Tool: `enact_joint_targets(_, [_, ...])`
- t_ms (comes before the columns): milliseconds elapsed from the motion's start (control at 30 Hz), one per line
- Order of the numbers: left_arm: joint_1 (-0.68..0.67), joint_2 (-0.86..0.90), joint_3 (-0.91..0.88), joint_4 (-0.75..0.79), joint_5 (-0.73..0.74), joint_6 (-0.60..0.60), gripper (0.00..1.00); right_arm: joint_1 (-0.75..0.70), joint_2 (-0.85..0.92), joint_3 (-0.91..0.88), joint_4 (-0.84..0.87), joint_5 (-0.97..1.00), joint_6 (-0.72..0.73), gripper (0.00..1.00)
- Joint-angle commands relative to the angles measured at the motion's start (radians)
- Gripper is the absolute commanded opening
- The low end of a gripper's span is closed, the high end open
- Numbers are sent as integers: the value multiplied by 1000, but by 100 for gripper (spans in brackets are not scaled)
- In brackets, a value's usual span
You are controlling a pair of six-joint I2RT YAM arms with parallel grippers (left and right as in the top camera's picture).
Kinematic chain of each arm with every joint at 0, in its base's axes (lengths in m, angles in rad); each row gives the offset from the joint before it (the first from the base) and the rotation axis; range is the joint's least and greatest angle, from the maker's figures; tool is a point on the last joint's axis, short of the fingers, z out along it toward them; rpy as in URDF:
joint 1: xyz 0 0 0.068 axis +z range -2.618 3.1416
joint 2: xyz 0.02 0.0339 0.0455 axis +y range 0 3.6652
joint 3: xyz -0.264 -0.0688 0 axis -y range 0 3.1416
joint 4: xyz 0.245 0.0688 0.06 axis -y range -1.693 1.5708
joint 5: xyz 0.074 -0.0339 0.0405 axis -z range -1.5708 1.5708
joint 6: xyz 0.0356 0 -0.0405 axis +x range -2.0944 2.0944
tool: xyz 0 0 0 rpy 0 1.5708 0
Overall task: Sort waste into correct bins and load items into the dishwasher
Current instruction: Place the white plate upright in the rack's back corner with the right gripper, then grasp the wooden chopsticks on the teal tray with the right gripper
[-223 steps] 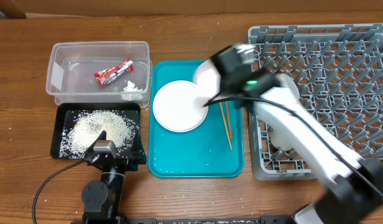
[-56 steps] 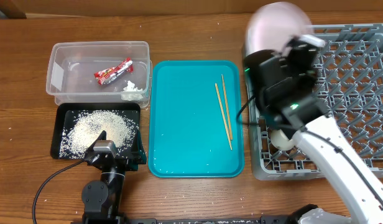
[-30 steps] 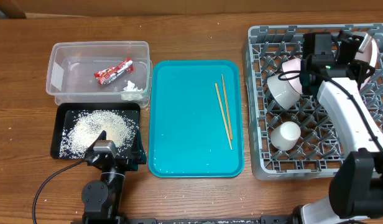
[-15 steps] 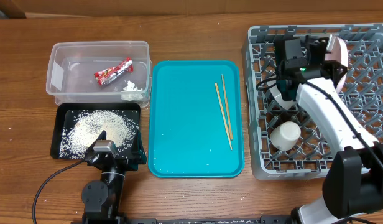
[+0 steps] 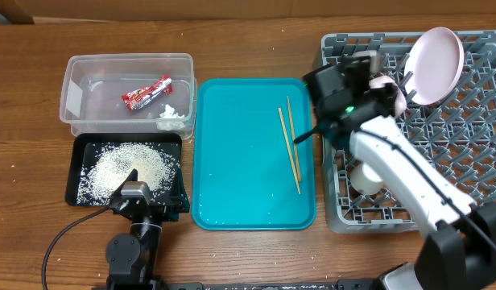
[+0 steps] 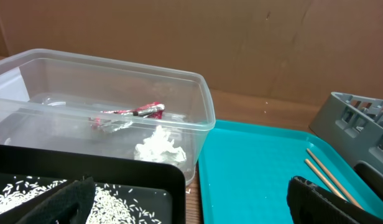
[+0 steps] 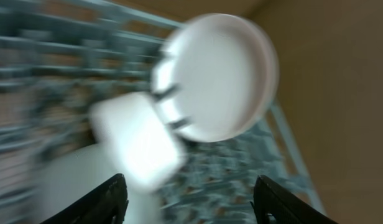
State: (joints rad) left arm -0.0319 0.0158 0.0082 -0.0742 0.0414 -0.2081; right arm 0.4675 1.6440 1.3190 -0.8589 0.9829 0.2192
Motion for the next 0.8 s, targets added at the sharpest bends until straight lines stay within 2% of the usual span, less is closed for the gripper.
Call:
enact_joint_targets(0, [6,-5,-3,0,7,-9,100,77,-37,-3,-21,-467,21,66])
enact_joint_targets(100, [6,-5,-3,0,7,-9,100,102,-24,-8,-27,-673,21,57])
enact_joint_targets(133, [6,-5,-3,0,7,-9,100,106,-16,-13,-26,-713,21,57])
enact_joint_targets(200, [6,-5,-3,0,7,-9,100,106,3,-30,-14,-761,30,45])
enact_joint_targets(267, [6,-5,-3,0,7,-9,100,105,29,-62,13,-803,43,41])
enact_joint_targets(333, [6,-5,-3,0,7,-9,100,106,85,-85,31,-908,-35,36])
enact_joint_targets(400, [6,-5,-3,0,7,-9,100,106,117,-89,36,-934,-69,36])
enact_joint_targets(633, [6,-5,-3,0,7,-9,100,103,239,-89,135,-850,-69,36])
enact_joint_targets(767, [6,-5,-3,0,7,-9,100,103,278,-89,158,-872,-69,36])
